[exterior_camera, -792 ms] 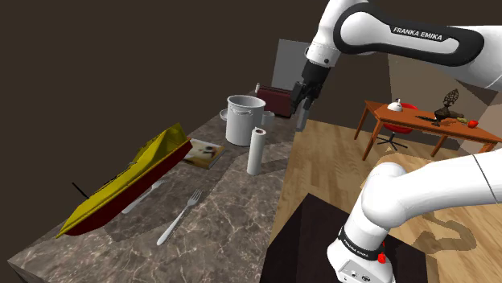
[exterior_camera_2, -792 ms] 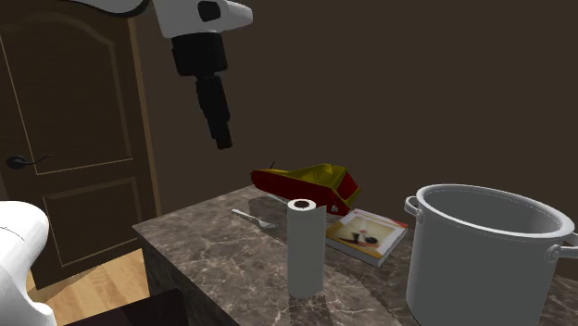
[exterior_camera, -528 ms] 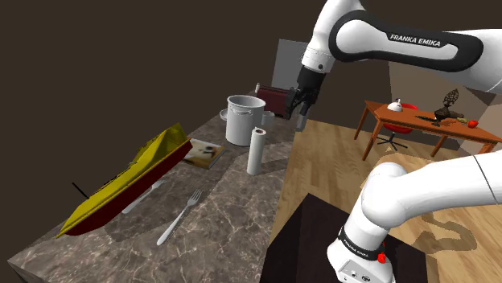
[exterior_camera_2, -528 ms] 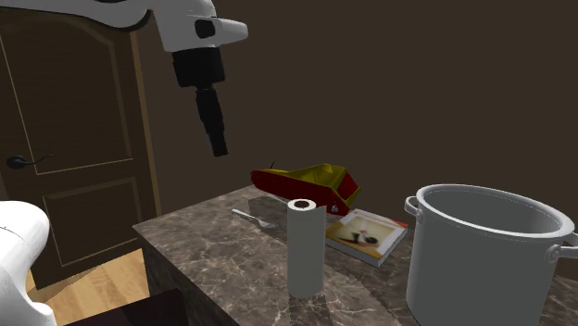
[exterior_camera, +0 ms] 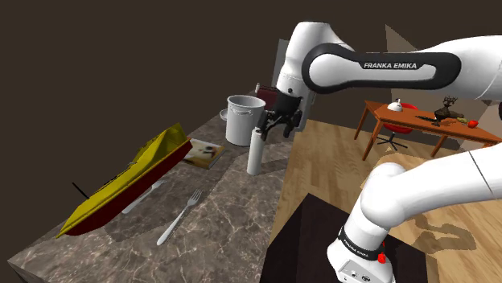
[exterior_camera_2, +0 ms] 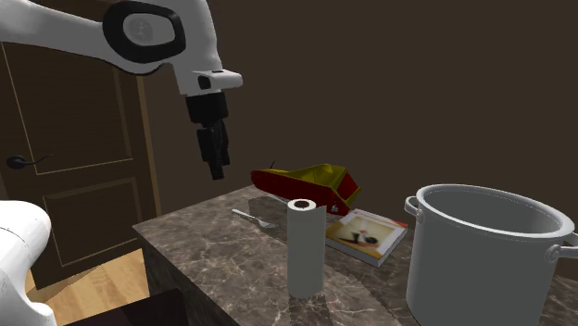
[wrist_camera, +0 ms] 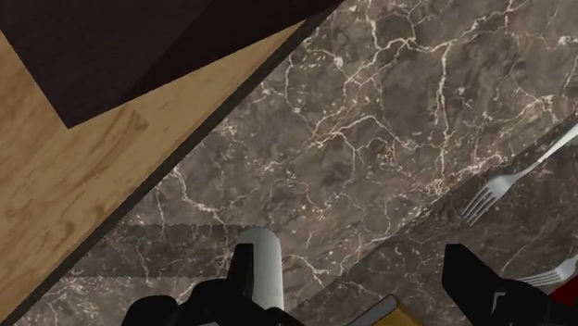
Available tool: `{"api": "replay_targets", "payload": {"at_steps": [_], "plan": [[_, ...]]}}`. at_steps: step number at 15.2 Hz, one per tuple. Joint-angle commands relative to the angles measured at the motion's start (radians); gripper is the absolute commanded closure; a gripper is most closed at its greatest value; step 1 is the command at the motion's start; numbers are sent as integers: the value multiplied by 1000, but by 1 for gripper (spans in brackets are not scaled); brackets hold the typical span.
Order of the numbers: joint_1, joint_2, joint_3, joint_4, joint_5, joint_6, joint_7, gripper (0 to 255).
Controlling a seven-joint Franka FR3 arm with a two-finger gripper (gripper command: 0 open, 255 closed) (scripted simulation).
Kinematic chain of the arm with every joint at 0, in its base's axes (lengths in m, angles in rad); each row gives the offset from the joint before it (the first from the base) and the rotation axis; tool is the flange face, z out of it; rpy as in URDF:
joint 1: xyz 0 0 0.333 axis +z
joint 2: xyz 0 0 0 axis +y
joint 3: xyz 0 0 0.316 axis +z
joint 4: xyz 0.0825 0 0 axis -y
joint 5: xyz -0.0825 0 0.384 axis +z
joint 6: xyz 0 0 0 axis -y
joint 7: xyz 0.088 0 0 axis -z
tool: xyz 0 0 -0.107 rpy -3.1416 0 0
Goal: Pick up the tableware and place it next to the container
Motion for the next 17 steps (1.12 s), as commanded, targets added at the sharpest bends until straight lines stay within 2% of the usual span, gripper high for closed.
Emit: {"api": "replay_targets", "payload": {"at_steps": [1, 6, 10, 14, 17], "plan": [[-6, 26, 55, -20, 26, 43, 95, 0], [-37, 156, 197, -10, 68, 156, 322, 0], [-83, 294, 313, 32, 67, 246, 512, 0], [-145, 460, 429, 100, 13, 326, 724, 0], [-196, 608, 511, 168, -78, 375, 907, 0]]}}
